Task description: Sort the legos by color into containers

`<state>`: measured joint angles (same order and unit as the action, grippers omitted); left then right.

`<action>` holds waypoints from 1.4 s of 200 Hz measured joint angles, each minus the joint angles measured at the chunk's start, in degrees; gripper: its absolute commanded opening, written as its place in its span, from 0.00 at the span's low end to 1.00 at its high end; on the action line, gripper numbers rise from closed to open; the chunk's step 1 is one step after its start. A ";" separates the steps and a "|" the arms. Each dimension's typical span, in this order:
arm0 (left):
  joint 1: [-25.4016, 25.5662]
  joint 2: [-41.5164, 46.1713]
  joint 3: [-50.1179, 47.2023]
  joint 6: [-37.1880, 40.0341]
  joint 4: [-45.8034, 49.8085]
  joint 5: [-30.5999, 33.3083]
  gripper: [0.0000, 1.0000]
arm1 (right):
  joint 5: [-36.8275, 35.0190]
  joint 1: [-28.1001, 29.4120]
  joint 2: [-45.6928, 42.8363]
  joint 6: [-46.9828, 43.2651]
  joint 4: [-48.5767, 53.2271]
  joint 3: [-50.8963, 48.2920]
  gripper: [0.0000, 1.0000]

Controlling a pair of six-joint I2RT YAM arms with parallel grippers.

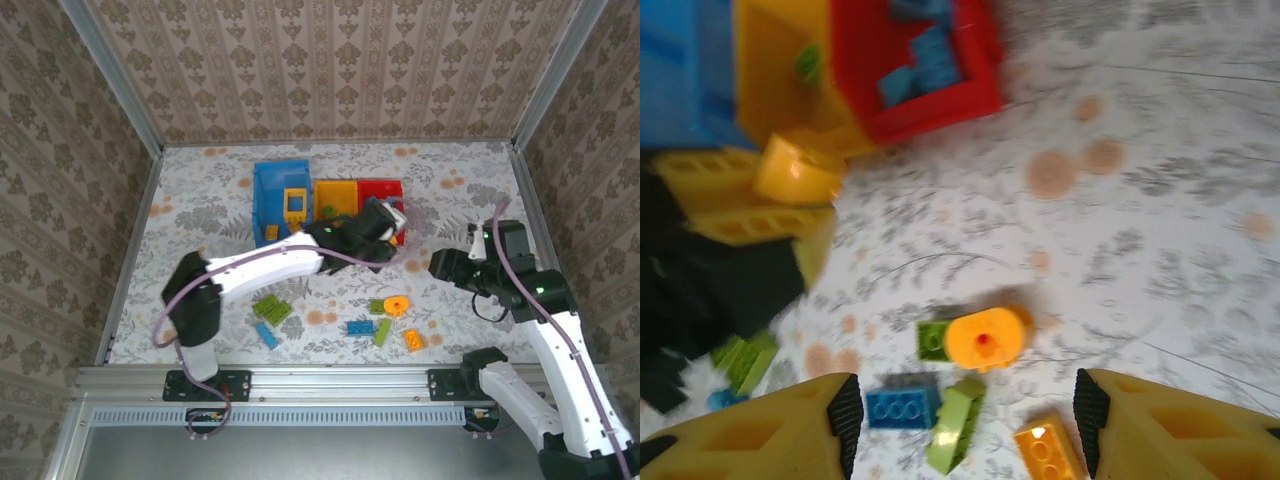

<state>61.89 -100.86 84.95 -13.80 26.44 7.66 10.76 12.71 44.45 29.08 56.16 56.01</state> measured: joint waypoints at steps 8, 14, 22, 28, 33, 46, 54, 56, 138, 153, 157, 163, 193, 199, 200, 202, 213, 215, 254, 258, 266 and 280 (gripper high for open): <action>-1.62 3.34 -1.70 -1.36 0.79 0.33 0.23 | -0.26 4.13 1.07 0.00 -1.73 -0.11 0.62; -3.13 5.53 -2.93 -2.34 1.57 0.57 0.23 | -0.70 7.56 2.14 0.02 -3.32 -0.15 0.62; -5.68 8.15 -4.42 -3.54 2.64 0.98 0.23 | -1.25 12.00 4.07 0.00 -5.68 -0.15 0.61; -7.50 9.53 -5.25 -4.28 3.52 1.38 0.23 | -1.57 14.86 5.66 0.00 -7.65 -0.13 0.61; -9.18 10.47 -5.84 -4.79 4.37 1.64 0.23 | -1.97 17.16 7.10 -0.02 -9.27 -0.13 0.61; -13.86 12.07 -6.84 -6.12 7.04 2.84 0.23 | -3.08 21.84 11.17 -0.50 -13.22 0.00 0.61; -16.41 12.26 -6.93 -6.86 8.72 3.74 0.23 | -3.52 24.04 13.88 -0.92 -15.15 0.46 0.61; -17.16 12.26 -6.93 -7.04 9.14 4.04 0.23 | -3.72 24.55 14.64 -1.16 -15.61 0.61 0.61; -26.97 -2.34 0.57 -11.98 18.43 8.11 0.24 | -4.79 28.24 26.58 -4.04 -27.52 6.23 0.62; -27.06 -5.57 1.14 -12.94 18.75 8.35 0.24 | -4.90 28.24 26.67 -4.31 -27.78 6.25 0.62; -27.06 -6.29 1.25 -13.29 18.88 8.50 0.24 | -4.98 28.24 26.67 -4.35 -27.78 6.25 0.62; -27.06 -7.30 1.33 -13.70 19.15 8.72 0.24 | -5.03 28.24 26.67 -4.52 -27.78 6.25 0.62; -27.06 -9.11 1.33 -15.13 19.69 9.22 0.28 | -5.62 28.37 26.67 -4.87 -27.76 6.25 0.63; -27.06 -9.11 1.33 -15.21 19.67 9.33 0.29 | -5.68 28.39 26.67 -4.94 -27.76 6.25 0.64; -27.06 -9.11 1.33 -15.23 19.65 9.33 0.30 | -5.68 28.39 26.67 -4.94 -27.76 6.25 0.64; -27.06 -9.11 1.33 -15.32 19.63 9.35 0.30 | -5.68 28.39 26.67 -4.94 -27.76 6.25 0.64; -27.06 -9.14 1.33 -15.61 19.65 9.38 0.34 | -5.77 28.39 26.67 -4.96 -27.76 6.25 0.64; -27.06 -9.14 1.33 -15.61 19.65 9.35 0.35 | -5.81 28.39 26.67 -4.96 -27.76 6.25 0.64; -27.06 -9.18 0.57 -16.70 19.56 9.55 0.48 | -6.14 28.39 27.50 -5.95 -27.67 6.25 0.66; -27.06 -9.18 0.44 -16.70 19.58 9.57 0.49 | -6.23 28.39 27.63 -6.16 -27.61 6.25 0.66; -27.06 -9.18 0.17 -16.72 19.58 9.60 0.51 | -6.36 28.39 27.85 -6.71 -27.45 6.25 0.67; -27.06 -9.18 -0.15 -16.76 19.65 9.77 0.55 | -6.58 28.39 27.93 -7.69 -27.21 6.25 0.67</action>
<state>34.83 -110.04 84.79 -30.57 46.09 17.43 4.19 41.10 72.38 21.39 28.95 62.26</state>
